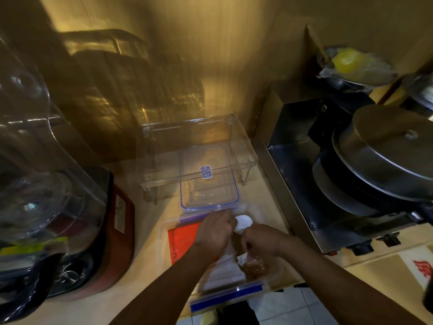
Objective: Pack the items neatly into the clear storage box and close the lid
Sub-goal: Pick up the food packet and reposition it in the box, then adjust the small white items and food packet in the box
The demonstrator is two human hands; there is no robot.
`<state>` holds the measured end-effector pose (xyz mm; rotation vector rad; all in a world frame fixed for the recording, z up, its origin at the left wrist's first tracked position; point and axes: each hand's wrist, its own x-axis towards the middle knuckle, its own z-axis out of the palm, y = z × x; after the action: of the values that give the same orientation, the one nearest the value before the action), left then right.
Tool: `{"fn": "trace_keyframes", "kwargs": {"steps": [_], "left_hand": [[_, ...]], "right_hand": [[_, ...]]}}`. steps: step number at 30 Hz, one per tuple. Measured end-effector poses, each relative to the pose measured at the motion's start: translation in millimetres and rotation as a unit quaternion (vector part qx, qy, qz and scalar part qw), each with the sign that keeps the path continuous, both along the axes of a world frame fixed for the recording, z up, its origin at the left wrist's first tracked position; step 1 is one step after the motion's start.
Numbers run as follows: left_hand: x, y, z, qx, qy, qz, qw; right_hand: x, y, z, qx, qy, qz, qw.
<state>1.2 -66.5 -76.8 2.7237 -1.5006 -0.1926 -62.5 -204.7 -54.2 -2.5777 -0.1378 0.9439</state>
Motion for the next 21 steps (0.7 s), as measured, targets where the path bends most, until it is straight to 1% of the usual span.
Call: {"fn": "trace_keyframes", "kwargs": {"steps": [3, 9, 11, 13, 15, 17, 19, 21], "left_hand": [[-6.9, 4.9, -7.6, -0.025, -0.03, -0.012, 0.999], [-11.2, 15.1, -9.0, -0.107, -0.03, 0.054, 0.992], [-12.7, 19.6, -8.5, -0.15, -0.03, 0.037, 0.988], [-16.4, 24.3, -7.8, -0.177, -0.01, -0.006, 0.984], [-19.2, 27.0, -7.6, -0.15, -0.001, -0.03, 0.988], [-19.4, 28.6, -7.0, -0.097, -0.004, -0.024, 0.995], [-15.3, 30.7, -7.9, -0.036, 0.041, -0.015, 0.998], [-12.9, 33.9, -12.6, -0.012, 0.086, -0.017, 0.996]], "right_hand": [[-0.8, 7.8, -12.6, -0.063, 0.004, 0.017, 0.998], [-1.3, 14.8, -28.9, -0.157, -0.039, 0.019, 0.987], [-1.4, 15.8, -31.3, -0.174, -0.045, 0.025, 0.984], [-2.5, 16.6, -34.8, -0.188, -0.051, 0.043, 0.98], [-3.3, 17.9, -36.3, -0.207, -0.049, 0.062, 0.975], [-4.1, 17.8, -36.5, -0.21, -0.06, 0.063, 0.974], [-3.0, 17.3, -34.3, -0.19, -0.084, 0.043, 0.977], [-0.9, 16.1, -31.1, -0.153, -0.095, 0.0, 0.984]]}}
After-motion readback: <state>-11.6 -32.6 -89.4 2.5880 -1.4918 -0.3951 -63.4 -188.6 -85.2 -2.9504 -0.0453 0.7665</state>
